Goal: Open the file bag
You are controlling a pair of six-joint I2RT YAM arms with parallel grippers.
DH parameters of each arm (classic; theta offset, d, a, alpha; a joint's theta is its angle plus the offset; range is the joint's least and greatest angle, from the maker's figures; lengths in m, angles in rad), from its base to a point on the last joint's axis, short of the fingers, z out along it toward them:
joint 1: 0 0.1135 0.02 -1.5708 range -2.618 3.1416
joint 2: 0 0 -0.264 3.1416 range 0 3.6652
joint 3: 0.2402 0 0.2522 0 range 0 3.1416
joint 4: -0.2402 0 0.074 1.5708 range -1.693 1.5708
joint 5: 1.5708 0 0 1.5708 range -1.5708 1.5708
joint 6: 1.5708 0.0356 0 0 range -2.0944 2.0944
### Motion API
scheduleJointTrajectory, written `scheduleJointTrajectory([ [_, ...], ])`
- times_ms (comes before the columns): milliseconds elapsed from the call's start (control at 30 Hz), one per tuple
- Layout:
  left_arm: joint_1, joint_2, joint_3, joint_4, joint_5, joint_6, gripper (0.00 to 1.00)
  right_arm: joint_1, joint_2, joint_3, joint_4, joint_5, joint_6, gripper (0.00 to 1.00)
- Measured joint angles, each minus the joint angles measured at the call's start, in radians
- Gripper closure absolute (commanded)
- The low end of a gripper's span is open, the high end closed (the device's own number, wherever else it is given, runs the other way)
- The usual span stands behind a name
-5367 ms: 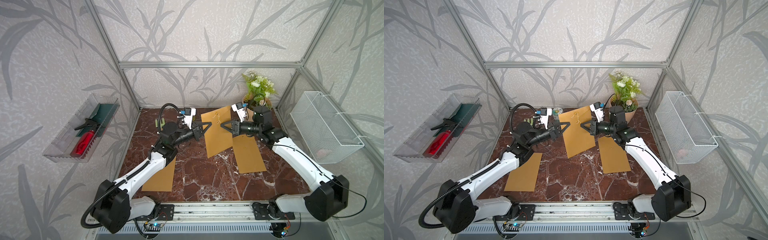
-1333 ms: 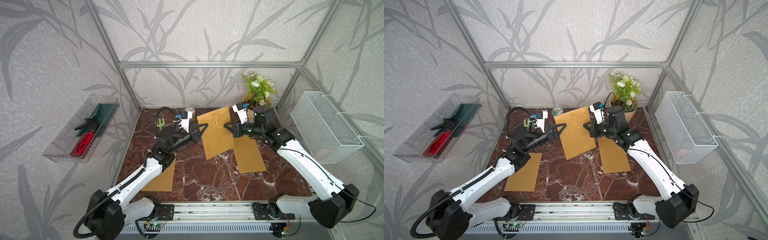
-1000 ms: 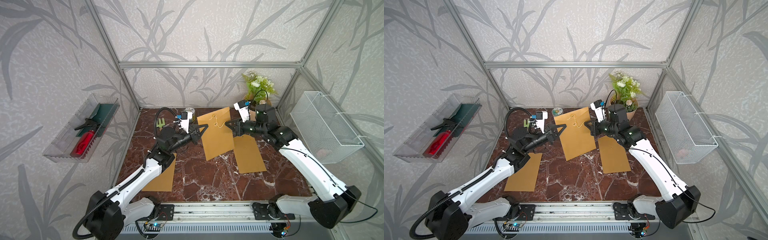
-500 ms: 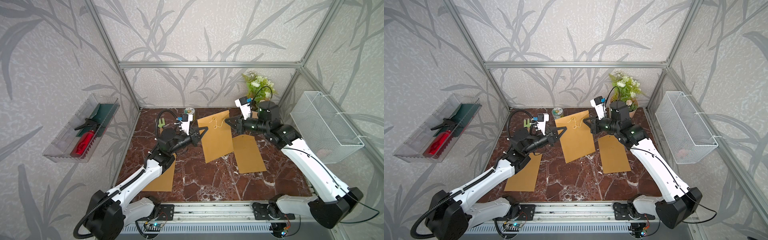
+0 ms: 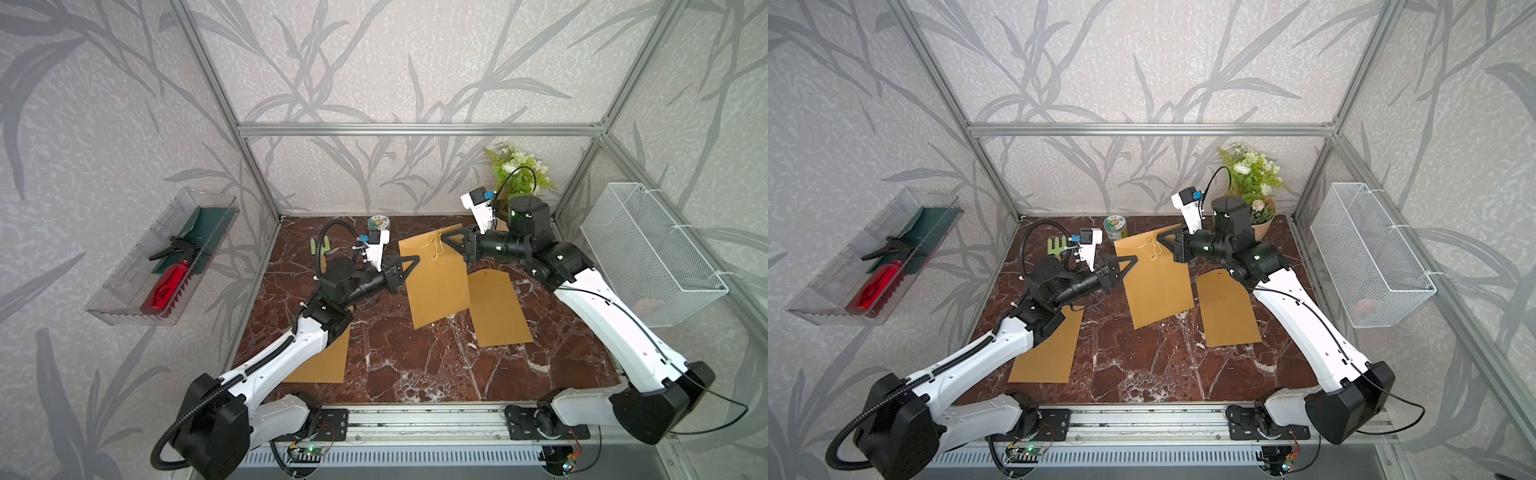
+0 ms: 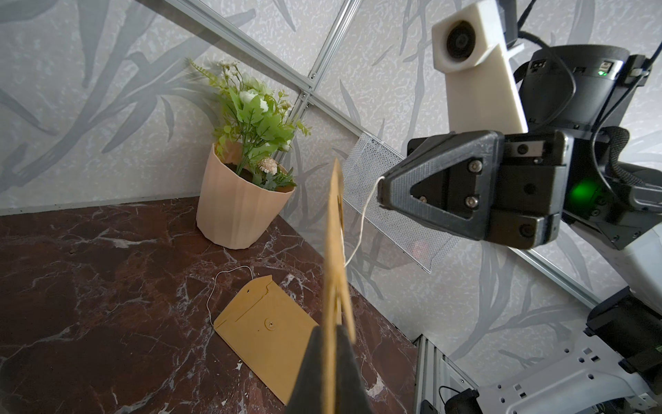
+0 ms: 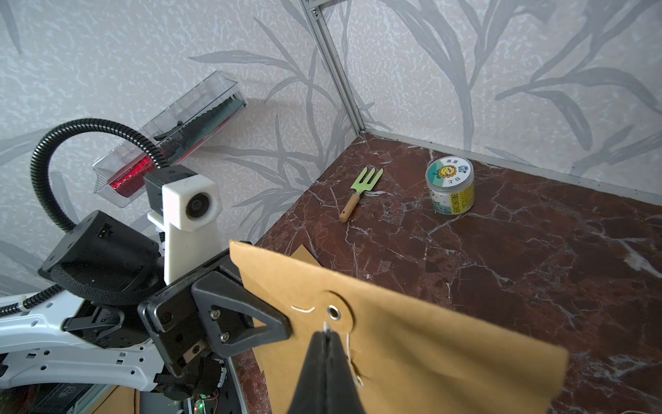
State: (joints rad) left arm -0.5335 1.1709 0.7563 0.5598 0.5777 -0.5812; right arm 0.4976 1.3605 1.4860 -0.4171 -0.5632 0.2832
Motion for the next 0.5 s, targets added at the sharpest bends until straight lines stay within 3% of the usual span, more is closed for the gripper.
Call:
scheduleJointTrajectory([
  [500,-0.022,0.04,0.0,0.057,0.004,-0.023,1.0,0.09,0.076,0.073,0.0,0.004,-0.008,1.0],
])
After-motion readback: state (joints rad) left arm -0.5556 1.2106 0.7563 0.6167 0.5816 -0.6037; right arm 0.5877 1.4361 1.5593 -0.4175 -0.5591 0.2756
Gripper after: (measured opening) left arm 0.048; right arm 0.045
